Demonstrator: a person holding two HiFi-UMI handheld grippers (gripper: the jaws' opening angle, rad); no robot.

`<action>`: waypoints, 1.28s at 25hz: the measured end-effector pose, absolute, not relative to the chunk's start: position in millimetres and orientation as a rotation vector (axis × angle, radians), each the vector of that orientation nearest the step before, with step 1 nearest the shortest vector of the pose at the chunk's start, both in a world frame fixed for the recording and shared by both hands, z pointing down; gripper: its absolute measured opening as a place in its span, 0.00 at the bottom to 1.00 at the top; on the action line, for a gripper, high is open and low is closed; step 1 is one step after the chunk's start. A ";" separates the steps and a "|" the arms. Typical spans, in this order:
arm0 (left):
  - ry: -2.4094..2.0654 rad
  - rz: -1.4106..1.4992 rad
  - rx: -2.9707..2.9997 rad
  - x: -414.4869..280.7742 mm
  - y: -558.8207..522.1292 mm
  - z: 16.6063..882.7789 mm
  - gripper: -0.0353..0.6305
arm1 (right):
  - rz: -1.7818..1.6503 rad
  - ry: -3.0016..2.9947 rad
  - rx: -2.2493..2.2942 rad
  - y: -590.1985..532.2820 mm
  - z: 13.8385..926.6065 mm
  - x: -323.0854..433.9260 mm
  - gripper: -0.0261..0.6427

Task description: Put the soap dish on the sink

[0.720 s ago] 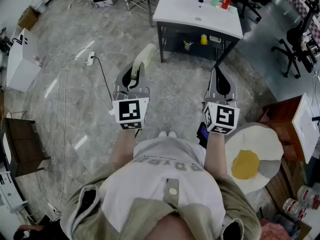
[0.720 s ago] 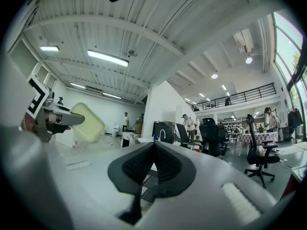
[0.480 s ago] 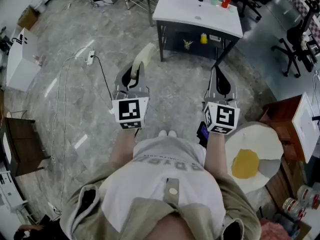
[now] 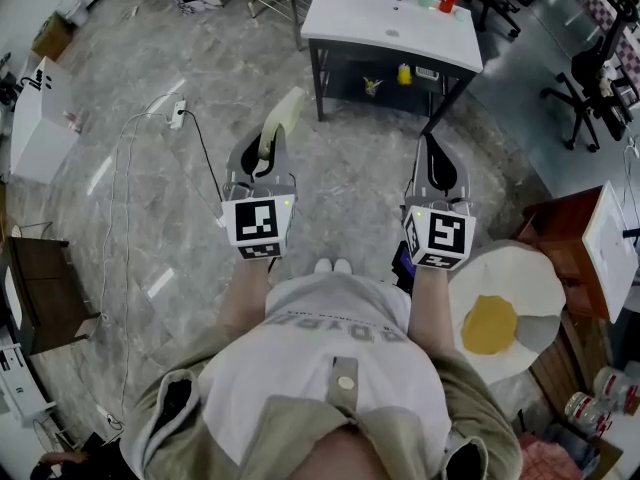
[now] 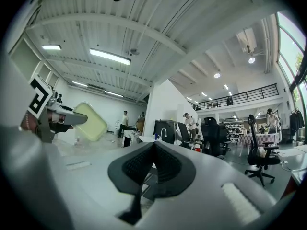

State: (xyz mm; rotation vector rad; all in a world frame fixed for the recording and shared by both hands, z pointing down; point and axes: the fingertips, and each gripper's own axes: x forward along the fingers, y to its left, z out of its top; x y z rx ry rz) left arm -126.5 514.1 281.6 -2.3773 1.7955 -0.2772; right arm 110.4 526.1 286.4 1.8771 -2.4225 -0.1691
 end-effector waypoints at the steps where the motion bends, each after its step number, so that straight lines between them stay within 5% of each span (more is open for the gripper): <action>1: 1.796 -0.274 -2.378 -125.5 514.3 282.2 0.08 | -0.157 -2.431 1.877 526.7 287.5 111.8 0.03; 6: 1.810 -0.245 -2.373 -123.2 513.7 278.1 0.08 | -0.073 -2.593 1.938 528.2 275.7 126.3 0.07; 8: 1.815 -0.237 -2.368 -123.3 512.4 273.7 0.08 | -0.064 -2.622 1.940 526.5 270.7 130.3 0.33; 11: 1.822 -0.227 -2.359 -125.3 511.8 269.3 0.08 | -0.057 -2.628 1.955 526.3 268.8 134.2 0.47; 32: 1.926 -0.237 -2.320 -122.8 498.7 282.8 0.08 | 0.014 -2.632 1.875 503.5 292.5 161.6 0.51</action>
